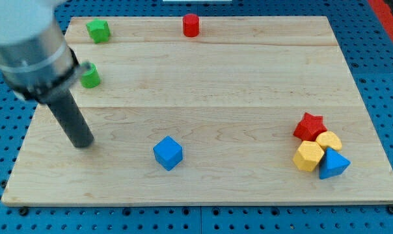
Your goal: Move the blue cube down to the green circle
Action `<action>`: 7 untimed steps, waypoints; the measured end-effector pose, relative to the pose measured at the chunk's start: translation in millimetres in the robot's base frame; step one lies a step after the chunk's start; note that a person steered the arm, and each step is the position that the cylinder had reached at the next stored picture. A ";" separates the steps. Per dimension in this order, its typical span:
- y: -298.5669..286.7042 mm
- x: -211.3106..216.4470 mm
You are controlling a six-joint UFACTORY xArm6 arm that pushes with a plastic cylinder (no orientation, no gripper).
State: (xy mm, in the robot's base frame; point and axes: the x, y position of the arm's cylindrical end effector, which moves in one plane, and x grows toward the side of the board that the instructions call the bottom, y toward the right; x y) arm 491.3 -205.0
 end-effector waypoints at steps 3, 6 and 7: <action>65.5 -114.7; 138.2 -149.3; 131.5 -92.9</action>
